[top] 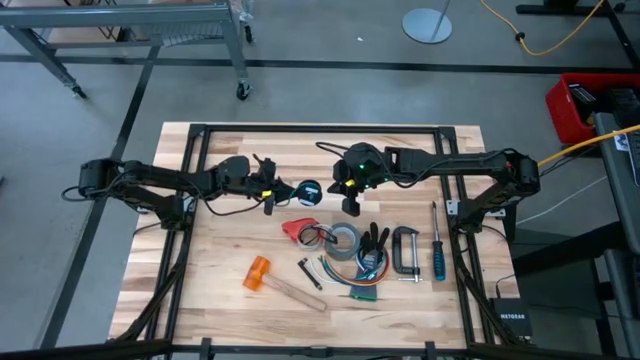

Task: Coil cords
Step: Coil the green cable wire on the black spool

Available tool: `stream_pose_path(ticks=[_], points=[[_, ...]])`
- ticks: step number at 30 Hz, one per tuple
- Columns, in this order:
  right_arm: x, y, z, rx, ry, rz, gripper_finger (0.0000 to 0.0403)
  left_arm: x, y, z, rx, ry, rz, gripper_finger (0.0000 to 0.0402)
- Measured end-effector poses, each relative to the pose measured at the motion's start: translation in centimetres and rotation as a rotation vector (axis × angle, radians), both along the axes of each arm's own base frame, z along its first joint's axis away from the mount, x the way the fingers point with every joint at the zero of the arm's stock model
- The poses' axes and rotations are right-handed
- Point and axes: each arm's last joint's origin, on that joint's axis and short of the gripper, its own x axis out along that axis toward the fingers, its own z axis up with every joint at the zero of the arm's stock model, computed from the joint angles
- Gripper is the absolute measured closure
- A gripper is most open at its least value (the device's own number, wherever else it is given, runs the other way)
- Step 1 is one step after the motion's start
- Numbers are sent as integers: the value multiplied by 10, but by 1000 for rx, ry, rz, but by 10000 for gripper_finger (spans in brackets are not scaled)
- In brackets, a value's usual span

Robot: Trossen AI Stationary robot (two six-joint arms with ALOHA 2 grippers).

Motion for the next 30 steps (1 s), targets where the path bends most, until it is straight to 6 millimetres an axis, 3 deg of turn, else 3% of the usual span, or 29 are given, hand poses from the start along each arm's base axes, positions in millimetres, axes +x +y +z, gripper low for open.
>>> stream_pose_path(ticks=[10, 17, 24, 30], points=[[2, 0, 2, 81, -21, -72, 310, -2, -3, -8, -20, 80, -83, 401], [1, 0, 2, 122, -15, -102, 249, -10, 8, -22, -135, 233, -13, 401], [5, -1, 5, 120, -67, -96, 236, -10, 11, -20, -150, 215, -32, 401], [16, 0, 4, 168, -143, -31, 236, -5, 3, -11, -38, 101, -152, 401]])
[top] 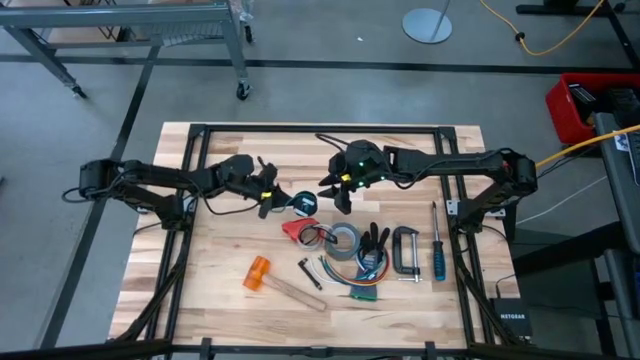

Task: Coil cords
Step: Coil the green cable wire on the black spool

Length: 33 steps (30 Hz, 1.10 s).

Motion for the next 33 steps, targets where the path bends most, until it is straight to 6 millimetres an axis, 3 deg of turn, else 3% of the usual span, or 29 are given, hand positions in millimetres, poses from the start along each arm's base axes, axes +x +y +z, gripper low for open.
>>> stream_pose_path(ticks=[6, 33], points=[[8, 2, -10, 73, 5, 77, 236, 1, -2, 1, 57, -21, -26, 401], [8, 3, -9, 101, -14, 132, 236, 5, -8, 12, 252, -170, -87, 401]])
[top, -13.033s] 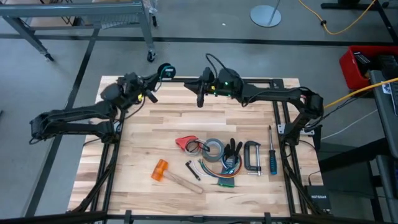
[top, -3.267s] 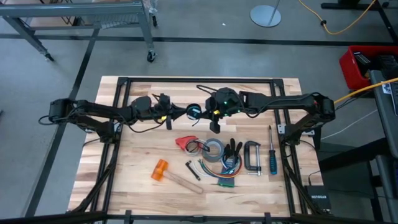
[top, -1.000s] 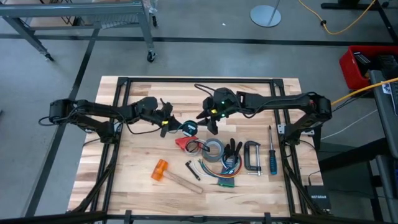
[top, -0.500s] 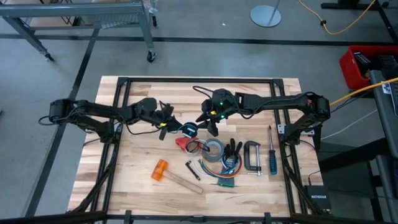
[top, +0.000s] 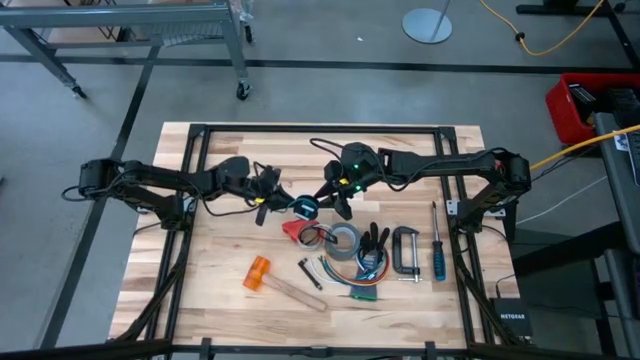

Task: Coil cords
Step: Coil the green cable wire on the black spool

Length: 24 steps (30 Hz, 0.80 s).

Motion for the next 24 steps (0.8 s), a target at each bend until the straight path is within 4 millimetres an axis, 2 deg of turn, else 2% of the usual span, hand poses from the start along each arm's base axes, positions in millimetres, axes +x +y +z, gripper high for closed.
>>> stream_pose_path(ticks=[3, 7, 17, 24], points=[[1, 0, 2, -5, -29, 0, 238, 0, 0, 1, 2, -9, 0, 401], [2, 0, 4, -9, -52, 0, 263, 0, -1, 1, 3, -8, -3, 401], [3, 0, 4, -8, -53, 2, 386, 1, -4, 0, 30, -7, 8, 401], [3, 0, 4, -6, -55, 10, 387, 1, -4, 0, 34, -9, 6, 401]])
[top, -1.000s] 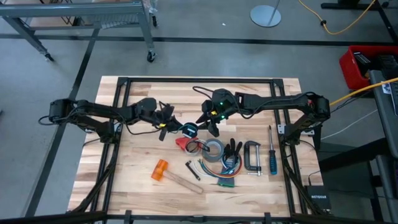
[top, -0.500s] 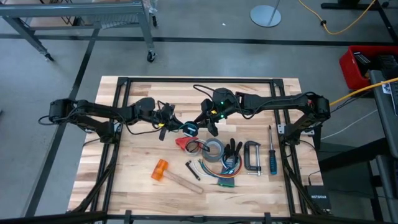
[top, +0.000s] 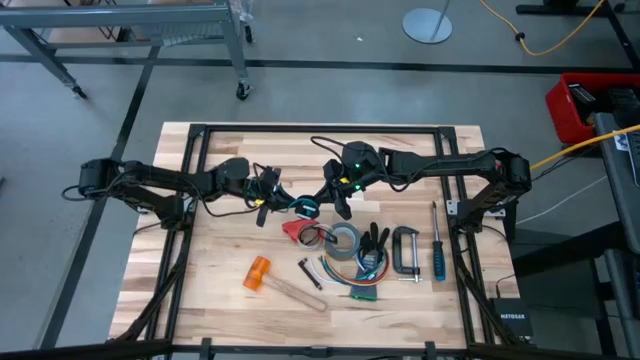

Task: Coil cords
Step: Coil the green cable wire on the black spool

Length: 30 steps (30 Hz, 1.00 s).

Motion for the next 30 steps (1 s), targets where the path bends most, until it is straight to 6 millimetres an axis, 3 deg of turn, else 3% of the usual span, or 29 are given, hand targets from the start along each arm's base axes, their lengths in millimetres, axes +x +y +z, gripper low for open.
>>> stream_pose_path(ticks=[14, 22, 30], points=[[0, 0, -1, 1, 9, -2, 400, -1, 8, 0, -68, 8, 42, 355], [-2, -5, -4, -79, 35, -58, 401, -7, 34, 0, -132, 19, 150, 310], [-8, -26, -9, -92, 105, -146, 401, -18, 64, 0, -127, 8, 288, 312]])
